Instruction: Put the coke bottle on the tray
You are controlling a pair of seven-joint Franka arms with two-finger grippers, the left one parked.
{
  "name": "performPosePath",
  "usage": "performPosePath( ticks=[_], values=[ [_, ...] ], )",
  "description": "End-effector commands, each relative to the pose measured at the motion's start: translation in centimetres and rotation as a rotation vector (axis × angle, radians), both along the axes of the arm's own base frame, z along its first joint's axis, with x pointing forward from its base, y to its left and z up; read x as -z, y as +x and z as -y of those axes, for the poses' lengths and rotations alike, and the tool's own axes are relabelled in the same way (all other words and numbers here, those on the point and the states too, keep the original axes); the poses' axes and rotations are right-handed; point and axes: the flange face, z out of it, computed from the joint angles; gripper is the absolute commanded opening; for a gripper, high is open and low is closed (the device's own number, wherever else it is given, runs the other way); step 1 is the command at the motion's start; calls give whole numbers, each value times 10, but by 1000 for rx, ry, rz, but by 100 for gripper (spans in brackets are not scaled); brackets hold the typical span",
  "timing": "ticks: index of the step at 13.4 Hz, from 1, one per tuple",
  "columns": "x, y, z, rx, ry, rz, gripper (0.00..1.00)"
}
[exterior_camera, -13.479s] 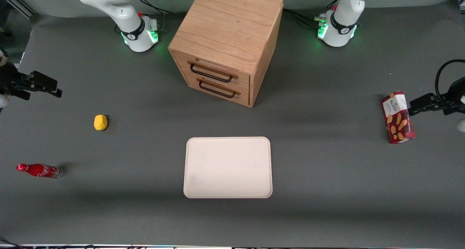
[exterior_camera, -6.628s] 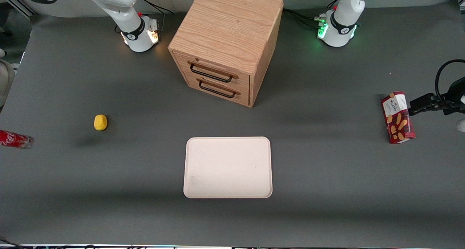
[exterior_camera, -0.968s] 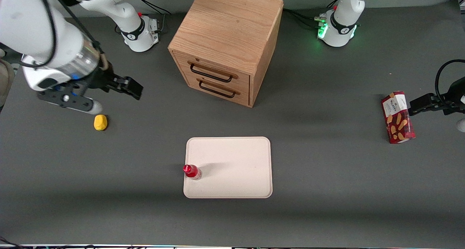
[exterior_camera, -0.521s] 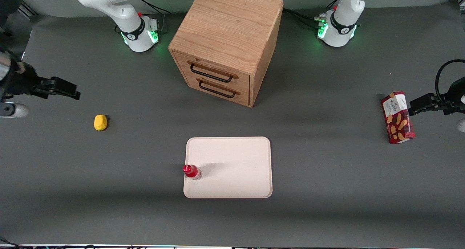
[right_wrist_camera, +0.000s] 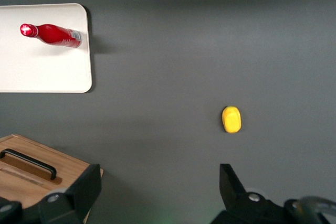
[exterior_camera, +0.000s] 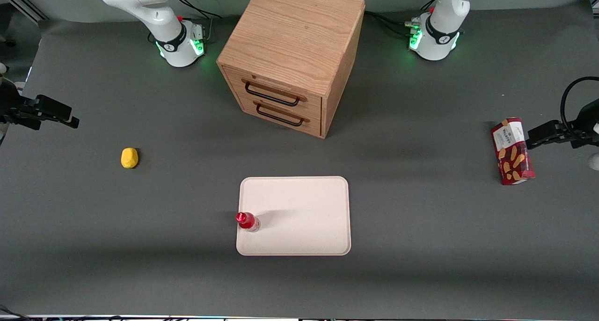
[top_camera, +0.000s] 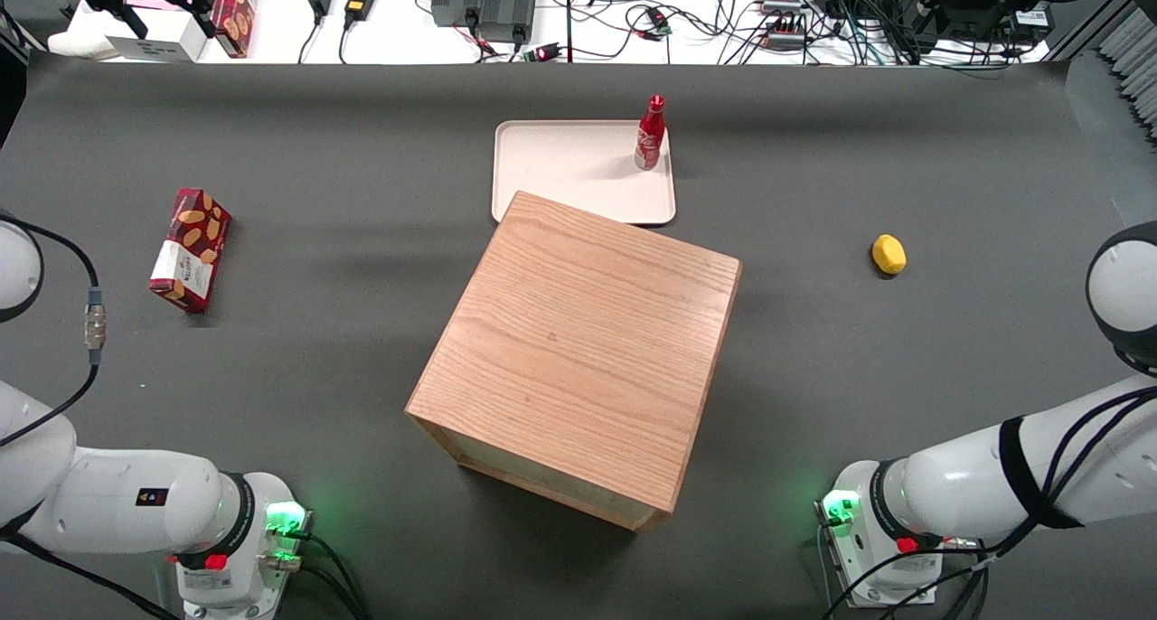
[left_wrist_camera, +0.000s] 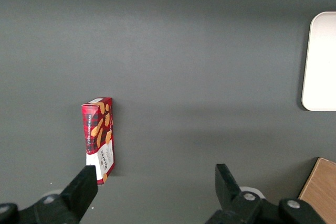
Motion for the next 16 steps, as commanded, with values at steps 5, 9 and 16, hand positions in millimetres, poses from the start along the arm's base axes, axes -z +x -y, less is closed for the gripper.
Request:
performPosePath(
  ticks=[5,9,16],
  values=[
    [2,-4,11,-29,8,31,100],
    [5,-2,9,-30,2,29,100],
    [2,2,3,-28,-72,47,100]
  ],
)
